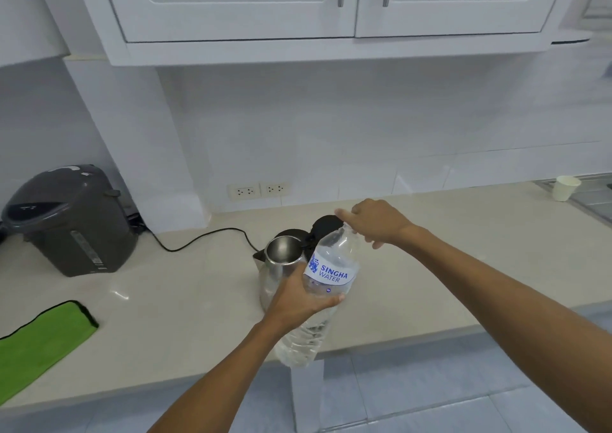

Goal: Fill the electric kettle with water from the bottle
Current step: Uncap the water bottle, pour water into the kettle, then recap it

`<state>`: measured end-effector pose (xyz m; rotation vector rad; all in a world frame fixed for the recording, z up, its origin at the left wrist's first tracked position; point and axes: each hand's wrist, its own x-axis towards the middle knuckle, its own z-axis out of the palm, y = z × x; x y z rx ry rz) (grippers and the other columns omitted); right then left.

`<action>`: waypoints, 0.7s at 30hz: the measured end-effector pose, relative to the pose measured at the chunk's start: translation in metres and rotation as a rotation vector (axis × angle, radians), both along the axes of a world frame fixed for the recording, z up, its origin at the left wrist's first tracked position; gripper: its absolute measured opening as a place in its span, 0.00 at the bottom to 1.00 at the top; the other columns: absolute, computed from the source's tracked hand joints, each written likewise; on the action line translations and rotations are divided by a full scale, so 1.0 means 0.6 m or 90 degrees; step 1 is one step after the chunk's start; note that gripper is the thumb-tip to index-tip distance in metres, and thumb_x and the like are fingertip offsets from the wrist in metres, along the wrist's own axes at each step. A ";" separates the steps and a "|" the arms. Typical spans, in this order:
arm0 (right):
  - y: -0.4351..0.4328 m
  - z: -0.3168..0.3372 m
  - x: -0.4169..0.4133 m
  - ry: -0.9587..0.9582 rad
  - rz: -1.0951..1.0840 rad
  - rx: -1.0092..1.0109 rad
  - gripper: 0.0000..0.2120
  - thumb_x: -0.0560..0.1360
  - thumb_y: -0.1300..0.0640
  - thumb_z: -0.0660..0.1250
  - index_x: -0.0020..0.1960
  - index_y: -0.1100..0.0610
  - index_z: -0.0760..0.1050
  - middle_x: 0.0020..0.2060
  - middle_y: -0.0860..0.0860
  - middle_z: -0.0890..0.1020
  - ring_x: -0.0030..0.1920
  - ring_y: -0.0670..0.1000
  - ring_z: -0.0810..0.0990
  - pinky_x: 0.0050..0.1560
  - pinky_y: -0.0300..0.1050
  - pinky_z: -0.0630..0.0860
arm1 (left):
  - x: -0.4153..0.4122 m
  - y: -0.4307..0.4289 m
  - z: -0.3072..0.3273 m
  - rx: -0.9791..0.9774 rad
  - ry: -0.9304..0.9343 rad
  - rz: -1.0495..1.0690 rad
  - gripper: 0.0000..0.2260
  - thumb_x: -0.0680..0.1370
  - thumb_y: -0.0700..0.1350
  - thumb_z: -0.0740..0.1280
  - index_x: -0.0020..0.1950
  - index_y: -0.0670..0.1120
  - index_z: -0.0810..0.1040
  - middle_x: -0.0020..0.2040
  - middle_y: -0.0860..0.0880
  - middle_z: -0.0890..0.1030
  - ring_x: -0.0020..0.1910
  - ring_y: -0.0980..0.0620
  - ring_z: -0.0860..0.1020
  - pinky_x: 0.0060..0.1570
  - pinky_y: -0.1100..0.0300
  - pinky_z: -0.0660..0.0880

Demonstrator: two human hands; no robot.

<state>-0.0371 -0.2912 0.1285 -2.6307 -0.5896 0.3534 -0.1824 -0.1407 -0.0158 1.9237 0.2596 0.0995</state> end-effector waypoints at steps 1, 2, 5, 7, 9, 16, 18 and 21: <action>-0.012 -0.002 0.003 0.009 -0.012 0.043 0.29 0.77 0.33 0.58 0.45 0.60 0.79 0.44 0.57 0.85 0.41 0.58 0.87 0.44 0.55 0.86 | 0.012 -0.015 -0.005 -0.002 0.002 0.001 0.32 0.65 0.60 0.86 0.66 0.59 0.78 0.59 0.63 0.86 0.59 0.62 0.84 0.64 0.52 0.82; -0.026 -0.004 0.004 0.034 -0.017 0.085 0.28 0.76 0.33 0.62 0.48 0.59 0.78 0.47 0.56 0.84 0.45 0.57 0.86 0.43 0.53 0.86 | 0.025 -0.030 -0.011 -0.004 0.005 0.003 0.32 0.65 0.60 0.86 0.65 0.58 0.78 0.59 0.63 0.86 0.59 0.63 0.84 0.64 0.53 0.82; -0.076 -0.018 0.009 0.161 -0.024 0.185 0.27 0.68 0.34 0.75 0.53 0.54 0.75 0.52 0.50 0.81 0.52 0.51 0.81 0.43 0.50 0.84 | 0.067 -0.079 -0.019 -0.005 0.008 0.008 0.31 0.66 0.58 0.86 0.64 0.55 0.77 0.56 0.60 0.87 0.56 0.62 0.85 0.57 0.61 0.82; -0.112 -0.032 0.024 0.199 -0.037 0.239 0.27 0.65 0.37 0.79 0.55 0.49 0.74 0.54 0.46 0.81 0.55 0.49 0.82 0.49 0.54 0.84 | 0.097 -0.111 -0.018 -0.011 0.005 0.020 0.30 0.67 0.55 0.86 0.63 0.53 0.76 0.54 0.58 0.87 0.53 0.60 0.85 0.49 0.67 0.80; -0.142 -0.044 0.043 0.211 -0.039 0.271 0.26 0.65 0.40 0.81 0.58 0.44 0.74 0.57 0.43 0.81 0.57 0.49 0.81 0.54 0.56 0.83 | 0.131 -0.139 -0.020 -0.015 0.005 0.024 0.29 0.68 0.54 0.86 0.62 0.51 0.76 0.52 0.58 0.85 0.50 0.62 0.84 0.42 0.71 0.78; -0.194 -0.080 0.143 0.182 -0.037 0.303 0.31 0.64 0.44 0.83 0.62 0.40 0.72 0.62 0.39 0.77 0.56 0.50 0.83 0.51 0.53 0.85 | 0.261 -0.200 -0.042 -0.026 0.016 0.047 0.27 0.69 0.53 0.86 0.60 0.51 0.75 0.49 0.58 0.84 0.46 0.64 0.82 0.37 0.73 0.76; -0.203 -0.089 0.181 0.158 -0.031 0.298 0.31 0.65 0.45 0.82 0.63 0.42 0.71 0.62 0.41 0.78 0.56 0.50 0.83 0.50 0.52 0.85 | 0.302 -0.210 -0.050 -0.028 0.015 0.052 0.27 0.69 0.51 0.86 0.60 0.50 0.75 0.49 0.58 0.84 0.45 0.66 0.82 0.38 0.75 0.76; -0.213 -0.104 0.243 0.120 -0.023 0.286 0.32 0.64 0.45 0.82 0.63 0.44 0.71 0.61 0.42 0.79 0.56 0.49 0.82 0.54 0.50 0.82 | 0.367 -0.225 -0.063 -0.027 0.013 0.067 0.27 0.69 0.50 0.86 0.60 0.50 0.75 0.47 0.60 0.83 0.42 0.69 0.81 0.38 0.76 0.76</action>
